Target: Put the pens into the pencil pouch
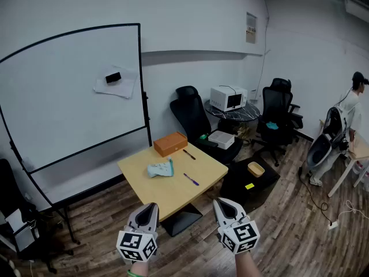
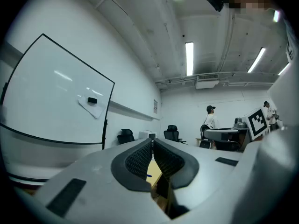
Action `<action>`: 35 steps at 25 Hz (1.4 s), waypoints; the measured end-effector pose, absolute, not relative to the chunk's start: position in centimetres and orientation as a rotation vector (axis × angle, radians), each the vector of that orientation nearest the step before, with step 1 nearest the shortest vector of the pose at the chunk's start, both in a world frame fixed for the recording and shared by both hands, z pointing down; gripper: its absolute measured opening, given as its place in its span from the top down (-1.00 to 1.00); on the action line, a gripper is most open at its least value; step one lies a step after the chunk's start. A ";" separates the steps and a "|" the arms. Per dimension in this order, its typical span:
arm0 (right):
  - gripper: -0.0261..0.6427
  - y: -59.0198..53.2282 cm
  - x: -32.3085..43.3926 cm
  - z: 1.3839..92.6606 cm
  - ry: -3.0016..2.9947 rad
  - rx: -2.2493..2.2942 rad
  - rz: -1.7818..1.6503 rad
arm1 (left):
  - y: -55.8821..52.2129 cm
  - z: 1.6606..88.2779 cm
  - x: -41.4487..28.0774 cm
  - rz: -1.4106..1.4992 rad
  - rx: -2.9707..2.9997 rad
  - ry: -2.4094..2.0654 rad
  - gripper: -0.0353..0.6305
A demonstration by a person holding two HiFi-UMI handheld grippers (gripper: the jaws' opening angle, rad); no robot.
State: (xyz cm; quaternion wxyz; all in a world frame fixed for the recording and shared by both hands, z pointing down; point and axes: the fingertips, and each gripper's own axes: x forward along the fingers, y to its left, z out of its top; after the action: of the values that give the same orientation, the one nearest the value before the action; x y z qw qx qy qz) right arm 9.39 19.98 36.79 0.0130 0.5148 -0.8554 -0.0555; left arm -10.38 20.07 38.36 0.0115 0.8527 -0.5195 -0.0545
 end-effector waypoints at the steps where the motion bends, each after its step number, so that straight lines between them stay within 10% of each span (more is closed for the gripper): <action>1: 0.92 19.8 9.5 36.8 -2.665 1.605 -0.170 | 20.0 38.3 -10.3 -0.168 2.659 -1.619 0.83; 24: 0.90 19.6 9.8 37.7 -2.658 1.600 -0.148 | 20.2 39.3 -9.3 -0.167 2.682 -1.580 0.82; 29: 0.16 19.6 9.4 37.6 -2.670 1.544 -0.180 | 20.0 38.9 -8.5 -0.201 2.705 -1.541 0.11; 35: -0.40 19.6 9.4 37.1 -2.694 1.530 -0.206 | 19.8 39.1 -8.2 -0.128 2.731 -1.576 -0.15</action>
State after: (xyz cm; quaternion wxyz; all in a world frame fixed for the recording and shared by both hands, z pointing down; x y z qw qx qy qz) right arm 9.40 19.60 37.08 0.0183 0.4928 -0.8674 -0.0663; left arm -8.23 19.85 39.06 -0.0072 0.8654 -0.4995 -0.0405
